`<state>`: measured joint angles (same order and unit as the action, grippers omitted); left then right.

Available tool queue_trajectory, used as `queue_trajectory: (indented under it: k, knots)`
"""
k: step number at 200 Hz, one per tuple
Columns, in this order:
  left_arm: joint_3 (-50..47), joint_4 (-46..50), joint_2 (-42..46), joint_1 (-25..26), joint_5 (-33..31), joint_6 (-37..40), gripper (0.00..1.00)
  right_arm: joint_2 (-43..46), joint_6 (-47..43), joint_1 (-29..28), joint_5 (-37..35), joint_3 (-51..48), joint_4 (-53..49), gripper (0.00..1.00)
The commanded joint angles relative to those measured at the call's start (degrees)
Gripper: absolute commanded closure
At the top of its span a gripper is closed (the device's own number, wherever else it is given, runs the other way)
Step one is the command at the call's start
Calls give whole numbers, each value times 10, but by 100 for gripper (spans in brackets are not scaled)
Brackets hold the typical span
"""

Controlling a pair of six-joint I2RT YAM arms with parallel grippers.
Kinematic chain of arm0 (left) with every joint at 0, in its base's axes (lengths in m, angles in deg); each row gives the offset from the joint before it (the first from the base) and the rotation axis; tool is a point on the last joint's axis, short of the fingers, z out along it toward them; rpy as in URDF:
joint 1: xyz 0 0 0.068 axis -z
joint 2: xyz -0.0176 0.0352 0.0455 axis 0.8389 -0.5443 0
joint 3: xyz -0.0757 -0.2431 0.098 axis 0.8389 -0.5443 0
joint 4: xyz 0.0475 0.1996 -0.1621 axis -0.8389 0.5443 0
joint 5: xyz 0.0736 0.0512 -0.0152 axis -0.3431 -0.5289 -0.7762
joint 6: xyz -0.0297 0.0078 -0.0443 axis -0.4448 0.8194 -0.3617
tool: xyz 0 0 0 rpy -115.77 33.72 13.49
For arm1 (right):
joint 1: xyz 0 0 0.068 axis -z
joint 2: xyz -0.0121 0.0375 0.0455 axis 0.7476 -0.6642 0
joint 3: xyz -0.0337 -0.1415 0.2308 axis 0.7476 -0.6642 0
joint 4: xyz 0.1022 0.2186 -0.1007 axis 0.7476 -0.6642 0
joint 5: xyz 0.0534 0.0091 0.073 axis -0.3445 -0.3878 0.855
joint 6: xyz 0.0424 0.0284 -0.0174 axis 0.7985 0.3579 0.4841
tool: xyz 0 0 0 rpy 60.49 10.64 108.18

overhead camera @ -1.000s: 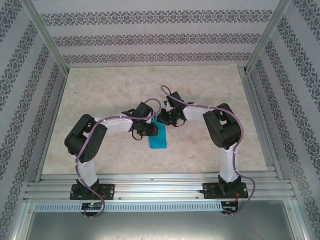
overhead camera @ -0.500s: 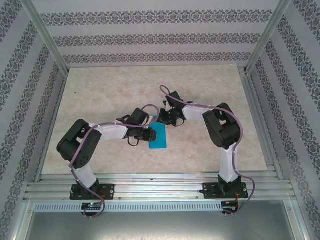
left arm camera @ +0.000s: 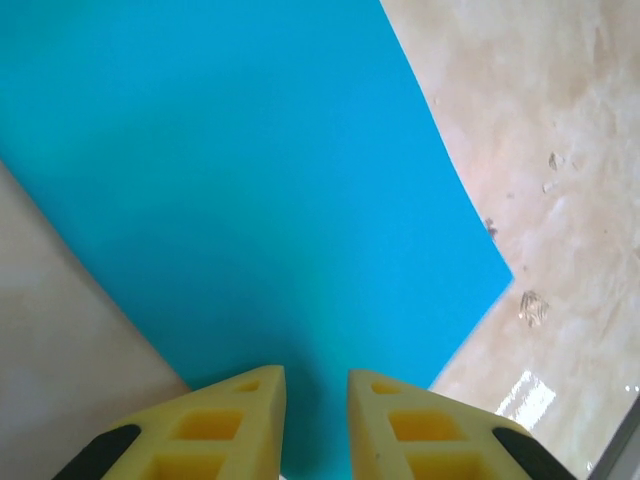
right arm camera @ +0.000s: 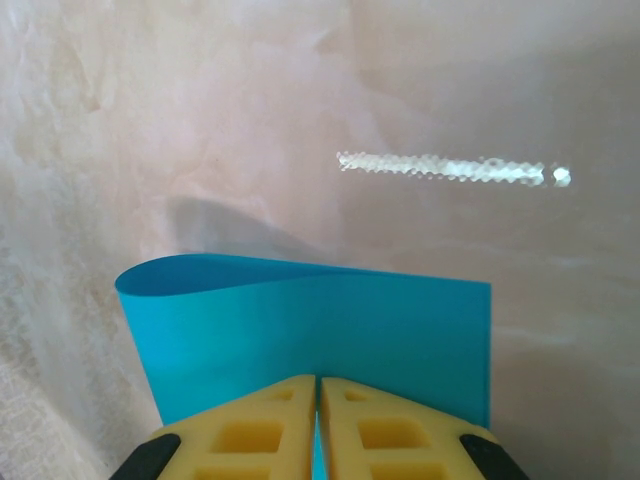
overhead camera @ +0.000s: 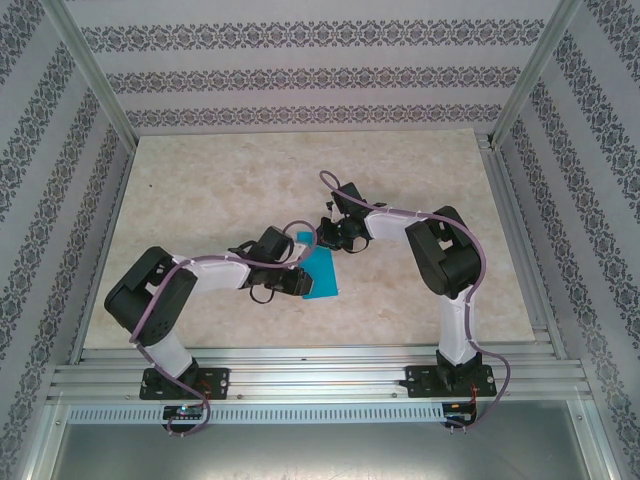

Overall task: Fold a paper plane with a square sheet of paper (fold left side to right side)
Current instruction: First fold in half a square sheet of paper at the center of the table.

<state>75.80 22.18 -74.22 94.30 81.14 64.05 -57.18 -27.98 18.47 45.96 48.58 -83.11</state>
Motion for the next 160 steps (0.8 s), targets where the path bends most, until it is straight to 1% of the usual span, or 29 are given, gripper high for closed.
queue_trajectory:
  k: [1,43,62,76,97,120,137,160]
  knots:
    - [-25,47,13,16,39,16,76,-32,-11,-1,-60,-9,-37,88]
    - [-35,44,22,30,75,22,76,-30,-11,-2,-58,-9,-37,88]
    - [-36,51,35,29,73,21,76,-30,-11,-2,-57,-9,-37,88]
    - [-28,68,51,28,57,20,76,-28,-11,-4,-57,-9,-37,88]
    - [-7,77,78,11,58,8,76,-27,-10,-5,-55,-10,-37,88]
    - [23,68,98,-21,65,-12,76,-27,-11,-7,-53,-10,-35,88]
    - [49,59,88,-38,67,-17,76,-26,-12,-8,-53,-10,-36,88]
    - [90,62,35,-42,62,-9,76,-24,-11,-8,-52,-10,-35,88]
